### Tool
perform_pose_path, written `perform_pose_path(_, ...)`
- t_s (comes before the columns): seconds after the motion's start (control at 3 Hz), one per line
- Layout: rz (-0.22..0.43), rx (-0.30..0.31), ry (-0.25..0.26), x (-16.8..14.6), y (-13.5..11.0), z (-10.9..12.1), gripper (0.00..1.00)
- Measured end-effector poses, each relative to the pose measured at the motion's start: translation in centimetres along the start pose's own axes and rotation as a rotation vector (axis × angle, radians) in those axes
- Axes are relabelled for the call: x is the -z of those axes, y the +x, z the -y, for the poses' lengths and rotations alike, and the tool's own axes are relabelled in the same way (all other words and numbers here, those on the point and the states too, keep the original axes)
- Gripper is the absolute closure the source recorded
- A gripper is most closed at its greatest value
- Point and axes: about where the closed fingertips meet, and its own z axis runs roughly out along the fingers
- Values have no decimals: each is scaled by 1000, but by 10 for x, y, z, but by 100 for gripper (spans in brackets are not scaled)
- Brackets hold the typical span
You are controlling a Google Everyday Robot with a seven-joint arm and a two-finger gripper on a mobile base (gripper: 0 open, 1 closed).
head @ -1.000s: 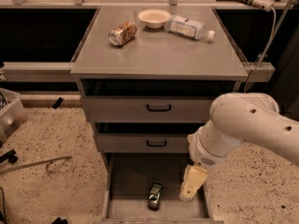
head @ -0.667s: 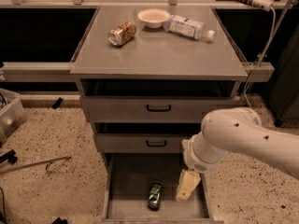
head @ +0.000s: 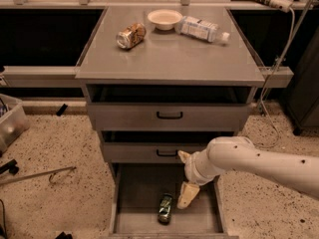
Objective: Pick green can from bottom drawer and place on counter
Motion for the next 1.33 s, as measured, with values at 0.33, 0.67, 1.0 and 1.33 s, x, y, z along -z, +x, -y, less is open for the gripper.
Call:
perform_pose_path(0.33,20,40,-36,-21,7,-10,0)
perform_pose_path(0.67,17,40,-32,-19,6,-9,0)
perform_pose_path(1.0,-5,54,-42,-31,4,-3,0)
perform_pose_path(1.33,-53,164,-59,-63,12,20,0)
